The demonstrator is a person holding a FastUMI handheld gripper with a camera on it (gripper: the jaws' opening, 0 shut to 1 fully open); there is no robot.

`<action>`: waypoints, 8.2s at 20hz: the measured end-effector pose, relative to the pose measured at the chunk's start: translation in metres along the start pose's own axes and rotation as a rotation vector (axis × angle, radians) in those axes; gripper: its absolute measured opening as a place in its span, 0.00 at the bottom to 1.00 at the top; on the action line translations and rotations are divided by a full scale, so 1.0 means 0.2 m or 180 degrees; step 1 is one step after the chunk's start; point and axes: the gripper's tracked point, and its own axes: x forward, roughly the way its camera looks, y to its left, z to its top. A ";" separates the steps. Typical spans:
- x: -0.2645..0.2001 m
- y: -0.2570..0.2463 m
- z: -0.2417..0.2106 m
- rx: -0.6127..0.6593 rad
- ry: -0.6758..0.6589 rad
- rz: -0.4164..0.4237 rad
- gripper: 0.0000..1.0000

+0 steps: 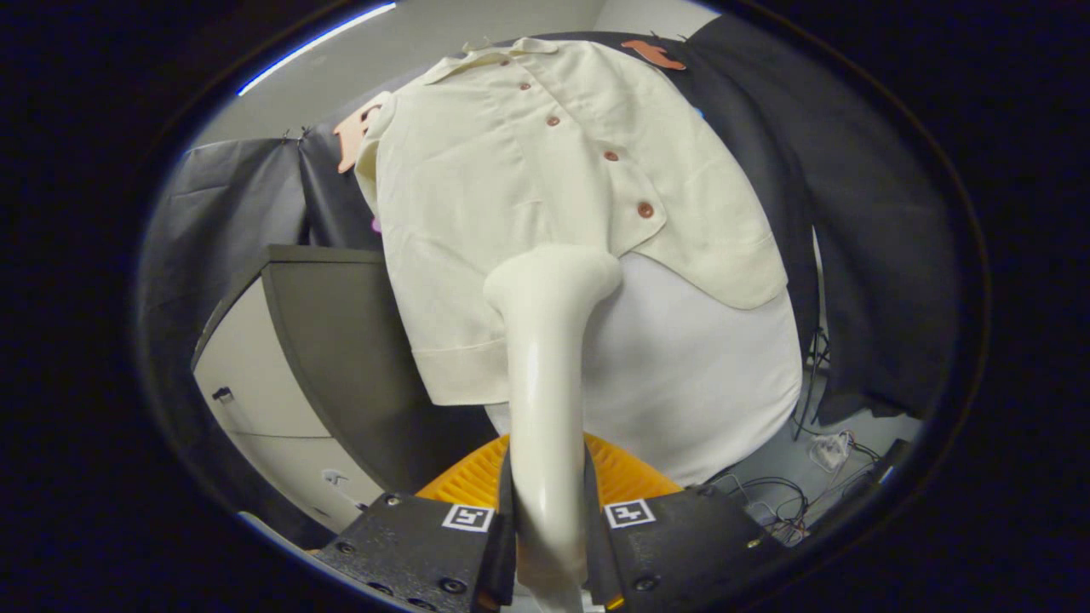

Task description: Iron the clothes twice with a garment steamer, once on the left side and once on the right side.

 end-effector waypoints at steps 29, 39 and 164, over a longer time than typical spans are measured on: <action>0.00 -0.16 2.03 0.0081 -0.1574 0.0063 0.32; 0.18 -0.31 1.73 0.0419 -0.1349 0.0265 0.32; -1.38 1.77 0.38 -0.1025 -0.0862 0.0102 0.32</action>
